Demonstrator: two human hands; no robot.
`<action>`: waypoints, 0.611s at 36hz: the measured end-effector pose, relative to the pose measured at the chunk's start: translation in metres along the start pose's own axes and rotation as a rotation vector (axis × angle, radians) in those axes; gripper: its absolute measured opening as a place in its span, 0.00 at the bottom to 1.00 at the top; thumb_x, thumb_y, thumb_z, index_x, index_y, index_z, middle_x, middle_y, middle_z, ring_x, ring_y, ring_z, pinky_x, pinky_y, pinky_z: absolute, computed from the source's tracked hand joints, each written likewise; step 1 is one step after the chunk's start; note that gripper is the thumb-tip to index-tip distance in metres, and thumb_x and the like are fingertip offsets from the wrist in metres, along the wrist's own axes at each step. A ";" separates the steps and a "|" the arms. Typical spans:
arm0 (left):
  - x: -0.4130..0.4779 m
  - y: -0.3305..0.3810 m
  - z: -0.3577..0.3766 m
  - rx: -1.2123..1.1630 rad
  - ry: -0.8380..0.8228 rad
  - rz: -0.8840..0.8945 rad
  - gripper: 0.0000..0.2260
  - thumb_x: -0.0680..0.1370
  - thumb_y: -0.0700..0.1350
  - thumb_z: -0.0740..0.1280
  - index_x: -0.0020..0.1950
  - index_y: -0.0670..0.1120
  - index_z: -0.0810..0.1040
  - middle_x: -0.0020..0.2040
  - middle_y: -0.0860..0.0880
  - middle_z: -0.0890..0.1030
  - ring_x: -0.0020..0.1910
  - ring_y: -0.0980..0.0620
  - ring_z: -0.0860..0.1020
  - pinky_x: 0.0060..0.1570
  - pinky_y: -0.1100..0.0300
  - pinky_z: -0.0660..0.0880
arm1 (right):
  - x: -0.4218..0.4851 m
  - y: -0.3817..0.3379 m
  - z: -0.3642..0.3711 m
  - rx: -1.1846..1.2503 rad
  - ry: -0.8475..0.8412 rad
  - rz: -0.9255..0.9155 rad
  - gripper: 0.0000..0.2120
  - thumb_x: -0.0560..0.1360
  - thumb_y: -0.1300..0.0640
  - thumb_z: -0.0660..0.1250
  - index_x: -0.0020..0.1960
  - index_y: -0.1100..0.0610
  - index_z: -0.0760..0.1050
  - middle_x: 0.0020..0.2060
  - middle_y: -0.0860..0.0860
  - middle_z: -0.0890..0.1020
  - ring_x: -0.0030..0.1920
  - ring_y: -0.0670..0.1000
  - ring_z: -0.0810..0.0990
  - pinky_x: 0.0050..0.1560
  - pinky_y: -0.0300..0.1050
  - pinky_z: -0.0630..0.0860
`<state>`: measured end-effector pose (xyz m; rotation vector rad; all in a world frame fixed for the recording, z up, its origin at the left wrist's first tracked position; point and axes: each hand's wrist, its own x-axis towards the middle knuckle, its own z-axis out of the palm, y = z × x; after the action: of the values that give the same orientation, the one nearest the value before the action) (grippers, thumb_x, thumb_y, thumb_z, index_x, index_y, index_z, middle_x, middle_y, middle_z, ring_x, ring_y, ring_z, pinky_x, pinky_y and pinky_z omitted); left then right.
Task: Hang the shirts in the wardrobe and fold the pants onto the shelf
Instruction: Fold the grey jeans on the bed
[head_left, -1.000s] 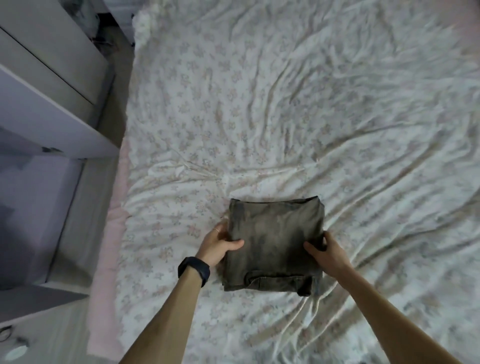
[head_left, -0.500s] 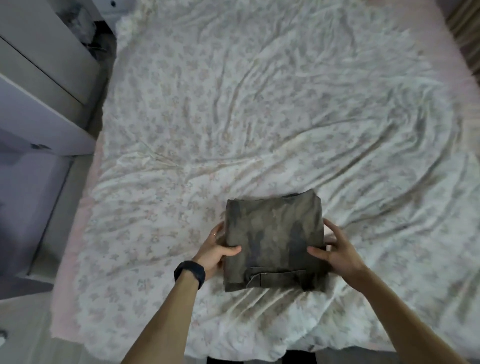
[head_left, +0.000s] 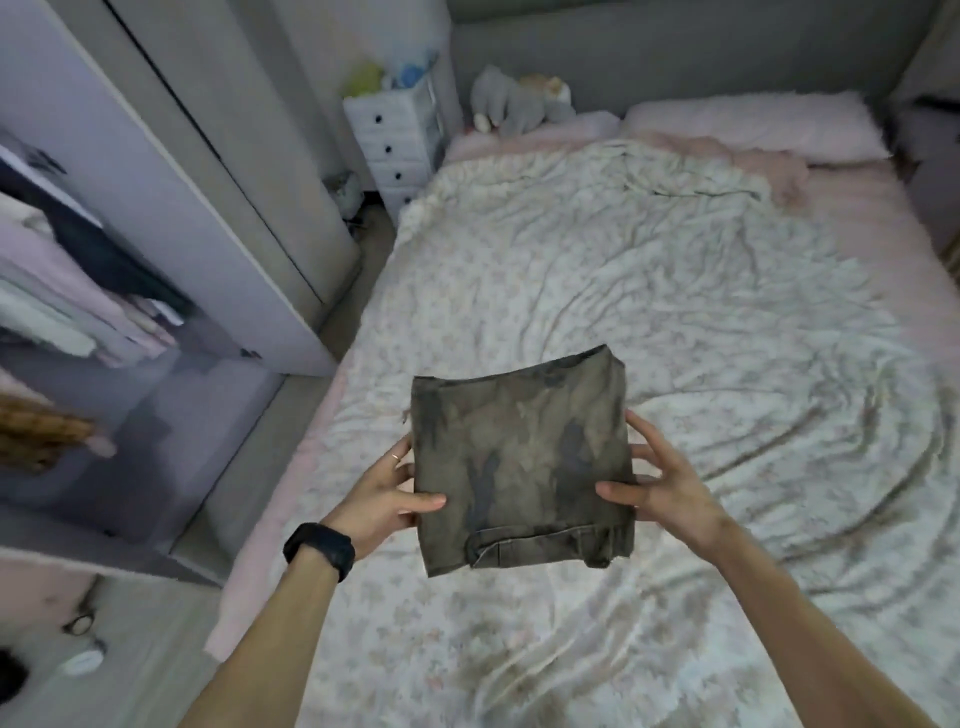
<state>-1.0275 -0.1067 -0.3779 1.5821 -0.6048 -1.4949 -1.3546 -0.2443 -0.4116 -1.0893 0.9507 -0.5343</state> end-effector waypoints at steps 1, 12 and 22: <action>-0.017 0.019 -0.004 -0.001 0.035 0.048 0.38 0.66 0.34 0.79 0.68 0.64 0.75 0.63 0.43 0.80 0.60 0.44 0.82 0.52 0.45 0.81 | 0.000 -0.023 0.011 -0.016 -0.019 -0.043 0.42 0.68 0.68 0.79 0.70 0.34 0.70 0.61 0.53 0.77 0.51 0.53 0.86 0.41 0.49 0.84; -0.226 0.141 -0.066 -0.053 0.521 0.469 0.41 0.60 0.37 0.83 0.64 0.67 0.72 0.61 0.46 0.82 0.59 0.44 0.82 0.49 0.41 0.82 | -0.022 -0.208 0.184 -0.220 -0.223 -0.460 0.43 0.70 0.69 0.77 0.70 0.30 0.66 0.58 0.53 0.77 0.48 0.55 0.85 0.46 0.50 0.84; -0.391 0.208 -0.134 -0.050 0.707 0.650 0.38 0.71 0.27 0.74 0.72 0.59 0.70 0.58 0.46 0.84 0.55 0.44 0.84 0.45 0.40 0.82 | -0.083 -0.320 0.341 -0.356 -0.355 -0.756 0.43 0.70 0.59 0.79 0.65 0.21 0.60 0.59 0.47 0.77 0.60 0.51 0.79 0.59 0.58 0.80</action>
<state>-0.9213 0.1386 -0.0008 1.5342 -0.5712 -0.4235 -1.0816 -0.1377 -0.0383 -1.8126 0.2963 -0.7610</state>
